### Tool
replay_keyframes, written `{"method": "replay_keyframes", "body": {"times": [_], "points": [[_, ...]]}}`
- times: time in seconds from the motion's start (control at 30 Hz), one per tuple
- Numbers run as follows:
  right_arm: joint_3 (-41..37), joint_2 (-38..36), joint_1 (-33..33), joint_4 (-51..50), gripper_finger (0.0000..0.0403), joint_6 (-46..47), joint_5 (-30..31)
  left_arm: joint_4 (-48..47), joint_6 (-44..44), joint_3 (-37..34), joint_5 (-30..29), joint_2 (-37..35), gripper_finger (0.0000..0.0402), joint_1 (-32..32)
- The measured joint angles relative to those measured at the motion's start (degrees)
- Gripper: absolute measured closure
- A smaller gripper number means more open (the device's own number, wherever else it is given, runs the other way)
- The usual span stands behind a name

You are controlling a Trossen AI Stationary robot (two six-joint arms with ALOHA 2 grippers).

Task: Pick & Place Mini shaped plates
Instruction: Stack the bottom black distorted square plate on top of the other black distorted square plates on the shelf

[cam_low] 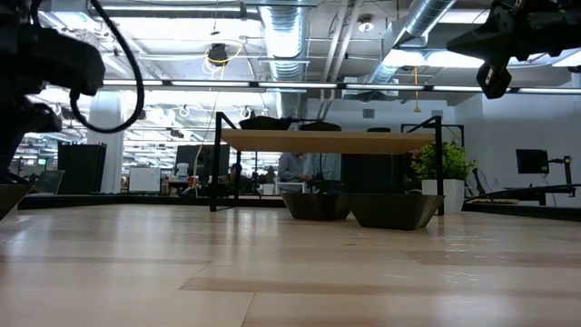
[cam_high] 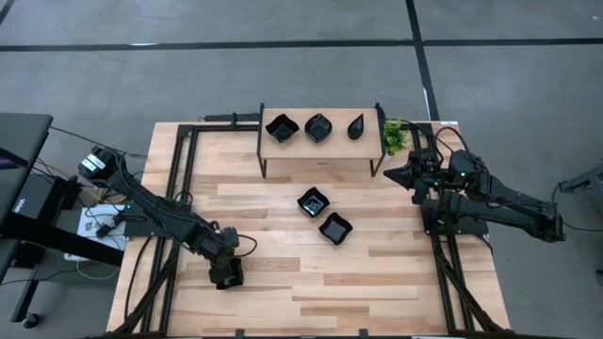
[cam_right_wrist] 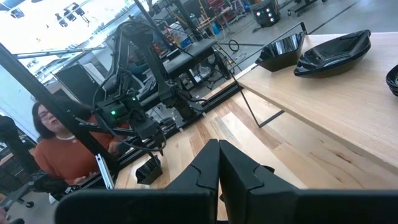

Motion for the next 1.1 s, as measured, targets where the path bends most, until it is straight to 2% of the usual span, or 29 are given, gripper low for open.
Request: {"method": "replay_keyframes", "body": {"times": [0.23,0.6,1.1], "points": [[0.0,0.0,0.0,0.0,0.0401,0.0,-0.02,0.9,-0.1,-2.57,0.64,0.02,0.0286,0.02],[0.0,0.0,0.0,0.17,0.0401,0.0,0.02,1.9,-2.48,-2.68,0.66,0.02,0.0287,0.01],[0.0,0.0,0.0,0.2,0.0401,0.0,0.15,2.88,-2.5,-2.68,0.2,0.02,0.0333,0.0]]}}
